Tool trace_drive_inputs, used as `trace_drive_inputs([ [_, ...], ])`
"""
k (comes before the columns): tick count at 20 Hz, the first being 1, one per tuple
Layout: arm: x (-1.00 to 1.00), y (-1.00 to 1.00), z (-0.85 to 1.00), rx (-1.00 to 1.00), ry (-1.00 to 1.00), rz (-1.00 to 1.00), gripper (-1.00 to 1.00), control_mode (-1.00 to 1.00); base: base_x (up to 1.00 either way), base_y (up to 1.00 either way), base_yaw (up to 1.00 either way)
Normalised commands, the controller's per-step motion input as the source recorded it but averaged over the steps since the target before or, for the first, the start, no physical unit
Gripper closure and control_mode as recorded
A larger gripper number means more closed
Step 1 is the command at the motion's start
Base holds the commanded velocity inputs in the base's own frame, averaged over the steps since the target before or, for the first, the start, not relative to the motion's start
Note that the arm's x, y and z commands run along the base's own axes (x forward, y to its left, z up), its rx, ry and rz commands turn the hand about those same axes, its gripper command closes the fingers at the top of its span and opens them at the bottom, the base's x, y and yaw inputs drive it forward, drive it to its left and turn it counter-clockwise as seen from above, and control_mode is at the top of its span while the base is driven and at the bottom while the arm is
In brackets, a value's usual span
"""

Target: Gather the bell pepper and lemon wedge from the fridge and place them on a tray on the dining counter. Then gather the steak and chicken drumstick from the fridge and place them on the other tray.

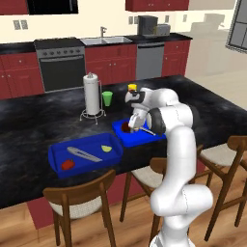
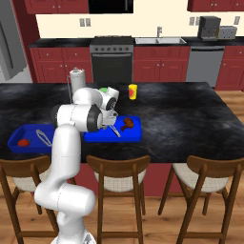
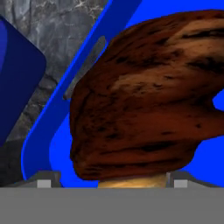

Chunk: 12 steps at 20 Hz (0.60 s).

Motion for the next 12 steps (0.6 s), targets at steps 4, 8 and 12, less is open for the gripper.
trace_drive_inputs([
  [4, -0.12, -0.01, 0.32, 0.00, 0.00, -0.01, -1.00, -1.00, 0.00, 0.00, 0.00],
  [8, -0.64, 0.00, 0.52, 0.00, -0.05, 0.00, -1.00, -1.00, 0.00, 0.00, 0.00],
  [12, -0.76, -0.10, 0.67, 0.00, -0.14, -0.01, -1.00, -1.00, 0.00, 0.00, 0.00],
])
